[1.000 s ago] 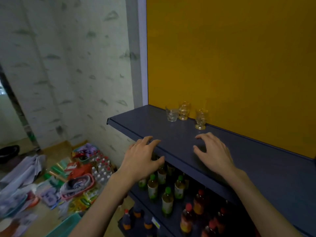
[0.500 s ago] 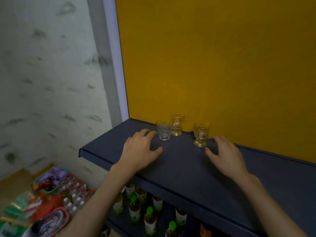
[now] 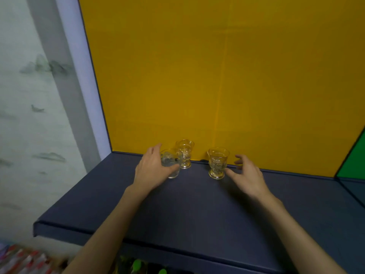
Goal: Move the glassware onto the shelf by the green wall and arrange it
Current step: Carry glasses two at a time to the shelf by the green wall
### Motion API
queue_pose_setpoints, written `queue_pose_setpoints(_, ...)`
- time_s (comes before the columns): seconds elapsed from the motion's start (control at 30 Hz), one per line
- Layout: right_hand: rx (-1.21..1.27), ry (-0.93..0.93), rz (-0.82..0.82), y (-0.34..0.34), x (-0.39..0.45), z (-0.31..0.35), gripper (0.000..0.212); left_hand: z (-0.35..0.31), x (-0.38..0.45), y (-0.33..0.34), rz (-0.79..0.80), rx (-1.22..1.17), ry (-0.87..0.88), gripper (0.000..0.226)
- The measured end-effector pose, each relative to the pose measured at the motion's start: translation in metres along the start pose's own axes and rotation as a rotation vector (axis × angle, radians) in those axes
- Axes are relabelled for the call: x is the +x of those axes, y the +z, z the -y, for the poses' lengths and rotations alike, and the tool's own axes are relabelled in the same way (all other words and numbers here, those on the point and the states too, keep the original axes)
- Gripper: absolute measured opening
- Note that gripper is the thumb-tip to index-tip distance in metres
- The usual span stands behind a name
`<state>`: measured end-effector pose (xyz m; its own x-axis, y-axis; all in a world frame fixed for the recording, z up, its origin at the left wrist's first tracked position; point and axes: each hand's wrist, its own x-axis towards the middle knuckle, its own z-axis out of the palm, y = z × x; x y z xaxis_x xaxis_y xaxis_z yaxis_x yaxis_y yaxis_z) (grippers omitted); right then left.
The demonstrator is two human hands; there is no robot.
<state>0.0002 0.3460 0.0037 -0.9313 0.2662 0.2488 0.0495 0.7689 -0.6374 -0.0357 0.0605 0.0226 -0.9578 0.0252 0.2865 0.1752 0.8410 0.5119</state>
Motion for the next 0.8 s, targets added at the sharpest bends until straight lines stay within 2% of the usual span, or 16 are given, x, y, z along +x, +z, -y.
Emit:
queue_pose_setpoints(0.2,0.079,0.049,0.005,0.024,0.009,0.009,0.092,0.021,0.025,0.012,0.110,-0.105,-0.043,0.114)
queue_pose_setpoints(0.33,0.194,0.085,-0.005,0.035,0.017,0.013,0.095,0.023,0.030,0.016,0.143,-0.206,-0.058,0.123)
queue_pose_setpoints(0.53,0.291,0.144,-0.037,0.052,0.025,0.016,0.081,0.024,0.031,0.024,0.114,-0.311,-0.049,0.120)
queue_pose_setpoints(0.7,0.331,0.166,0.008,0.051,0.034,0.019,0.079,0.027,0.022,0.022,0.141,-0.193,-0.038,0.122)
queue_pose_setpoints(0.8,0.316,0.163,0.032,0.049,0.039,0.018,0.077,0.028,0.019,0.024,0.178,-0.135,0.002,0.108)
